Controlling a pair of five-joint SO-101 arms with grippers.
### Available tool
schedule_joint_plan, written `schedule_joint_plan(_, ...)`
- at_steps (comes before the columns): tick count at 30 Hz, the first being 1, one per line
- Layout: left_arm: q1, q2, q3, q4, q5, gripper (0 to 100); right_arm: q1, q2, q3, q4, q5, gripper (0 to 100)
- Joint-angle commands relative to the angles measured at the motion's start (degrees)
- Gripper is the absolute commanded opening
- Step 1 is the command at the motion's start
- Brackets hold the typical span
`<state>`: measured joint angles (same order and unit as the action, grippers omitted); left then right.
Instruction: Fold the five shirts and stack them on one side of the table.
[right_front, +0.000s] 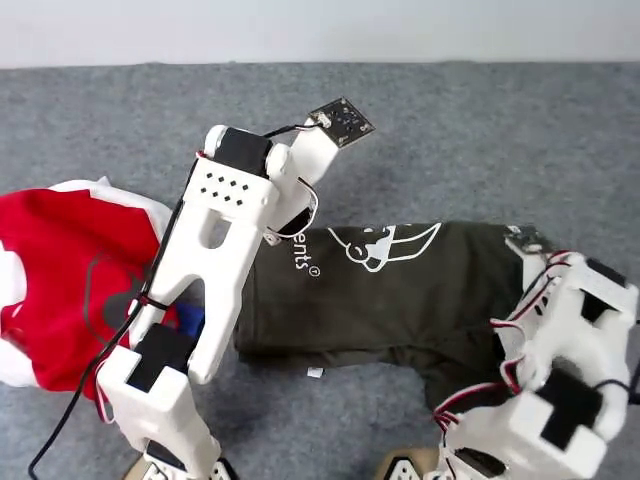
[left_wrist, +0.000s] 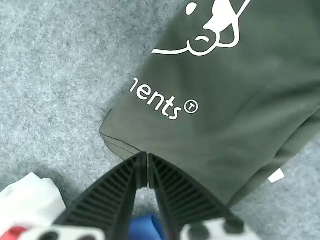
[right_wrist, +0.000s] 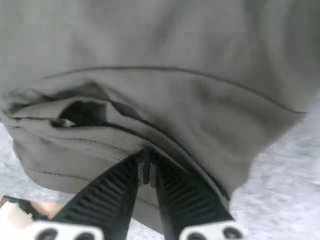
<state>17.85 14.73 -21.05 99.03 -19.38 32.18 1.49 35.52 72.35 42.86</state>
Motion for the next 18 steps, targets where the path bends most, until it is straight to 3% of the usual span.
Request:
schedule_joint_plan(1, -0.18, -3.52, -0.13, 1.58, -0.53, 1, 0.92, 1.98, -1.76, 1.71, 0.53, 0.9)
schedule_joint_plan(9, -0.18, -3.52, -0.13, 1.58, -0.53, 1, 0.57, 0.04, 3.52, 8.75, 0.62, 0.9)
schedule_joint_plan(18, -0.09, -3.08, -0.13, 1.49, -0.62, 1, 0.84, -20.26, 0.09, 9.89, 4.22, 1.0)
